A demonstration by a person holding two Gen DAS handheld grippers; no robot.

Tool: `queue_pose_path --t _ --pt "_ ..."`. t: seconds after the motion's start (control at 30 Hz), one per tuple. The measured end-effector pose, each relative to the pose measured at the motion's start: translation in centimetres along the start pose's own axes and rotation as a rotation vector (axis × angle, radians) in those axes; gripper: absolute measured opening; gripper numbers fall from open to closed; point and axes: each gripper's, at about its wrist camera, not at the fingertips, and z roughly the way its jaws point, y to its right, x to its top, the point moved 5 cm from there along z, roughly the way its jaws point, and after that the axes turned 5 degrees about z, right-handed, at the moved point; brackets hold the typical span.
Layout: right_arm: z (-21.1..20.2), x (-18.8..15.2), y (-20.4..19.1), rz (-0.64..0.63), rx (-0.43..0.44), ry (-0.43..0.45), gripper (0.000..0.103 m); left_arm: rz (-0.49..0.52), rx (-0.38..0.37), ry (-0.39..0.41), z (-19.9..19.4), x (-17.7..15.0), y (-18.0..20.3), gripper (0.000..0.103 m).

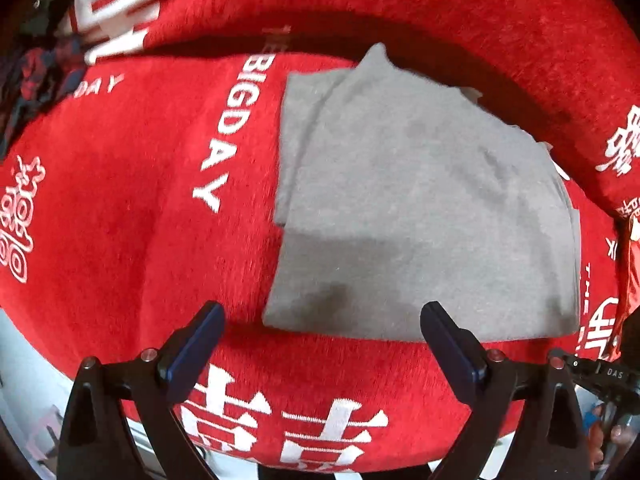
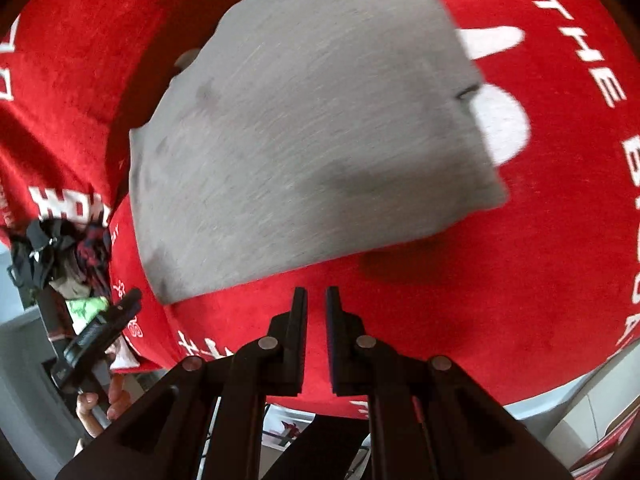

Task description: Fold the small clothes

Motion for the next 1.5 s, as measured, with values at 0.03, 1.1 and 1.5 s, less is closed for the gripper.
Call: queue_pose_path --t 0.03,1.1,1.5 --pt "0.1 -0.1 -0.1 -0.004 0.004 -0.007 0.01 0.001 -0.001 -0.003 -0.1 -0.1 -0.1 0.098" --pt "7.7 4.5 -21.9 -0.507 0.05 0.095 0.012 0.093 -0.014 0.305 -3.6 3.3 -4.4 0.098" --pt "18.7 5.7 -29.3 -0.563 -0.128 0.13 0.012 0.092 0.077 0.277 -2.2 4.0 -12.0 0.098"
